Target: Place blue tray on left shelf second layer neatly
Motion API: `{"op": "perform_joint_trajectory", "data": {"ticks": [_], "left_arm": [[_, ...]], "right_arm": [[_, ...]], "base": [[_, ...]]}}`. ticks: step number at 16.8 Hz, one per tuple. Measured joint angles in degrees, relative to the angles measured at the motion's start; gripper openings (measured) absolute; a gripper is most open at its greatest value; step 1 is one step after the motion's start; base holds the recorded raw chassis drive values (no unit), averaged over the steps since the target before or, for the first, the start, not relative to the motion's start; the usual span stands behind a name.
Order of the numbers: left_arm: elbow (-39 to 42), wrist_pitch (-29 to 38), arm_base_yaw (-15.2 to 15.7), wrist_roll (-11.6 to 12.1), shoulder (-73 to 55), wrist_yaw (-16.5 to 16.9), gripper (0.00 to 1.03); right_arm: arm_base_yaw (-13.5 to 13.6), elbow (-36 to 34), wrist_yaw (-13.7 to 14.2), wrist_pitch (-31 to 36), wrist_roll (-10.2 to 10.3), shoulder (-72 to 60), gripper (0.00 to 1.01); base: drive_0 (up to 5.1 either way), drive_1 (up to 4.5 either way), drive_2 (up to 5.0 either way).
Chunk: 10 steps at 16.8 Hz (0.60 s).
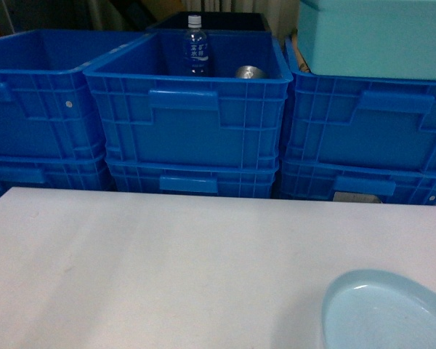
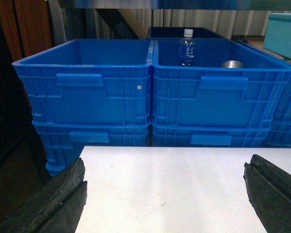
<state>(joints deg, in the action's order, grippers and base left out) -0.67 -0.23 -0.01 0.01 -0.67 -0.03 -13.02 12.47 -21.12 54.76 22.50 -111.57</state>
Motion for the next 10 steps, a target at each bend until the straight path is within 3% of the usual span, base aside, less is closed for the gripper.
{"op": "perform_joint_trajectory", "data": {"ticks": [2,3,4,7,8,9,10], "left_arm": [[0.00,0.00,0.00,0.02,0.00,0.00,0.98],[0.00,0.00,0.00,0.00,0.00,0.00,0.98],[0.00,0.00,0.00,0.00,-0.02,0.00,0.98],[0.00,0.00,0.00,0.02,0.00,0.00,0.98],[0.00,0.00,0.00,0.02,0.00,0.00,0.98],[0.00,0.00,0.00,0.00,0.00,0.00,0.98],[0.00,0.00,0.00,0.00,0.00,0.00,0.98]], "right_arm": [[-0.50,-0.07,-0.13,-2.16,-1.14,3.41,0.02],[-3.17,3.67,-0.98,-15.39,-8.59,24.65,0.02],[-7.54,10.34,-5.22,-28.50,-17.81,46.21,0.02],[-11.41,9.73,-9.64,-38.56,-23.69,64.57,0.02],[-10.51,8.15,-9.07,-40.09,-24.76,68.43,0.02],[-7.50,6.99,-7.30,-43.12,-25.35,72.00,0.02],[2.56,6.38,-0.68,-48.94,-25.59,77.81,0.02]], "base": [[0.0,0.00,0.0],[0.0,0.00,0.0],[0.0,0.00,0.0],[0.0,0.00,0.0],[0.0,0.00,0.0],[0.0,0.00,0.0],[0.0,0.00,0.0]]}}
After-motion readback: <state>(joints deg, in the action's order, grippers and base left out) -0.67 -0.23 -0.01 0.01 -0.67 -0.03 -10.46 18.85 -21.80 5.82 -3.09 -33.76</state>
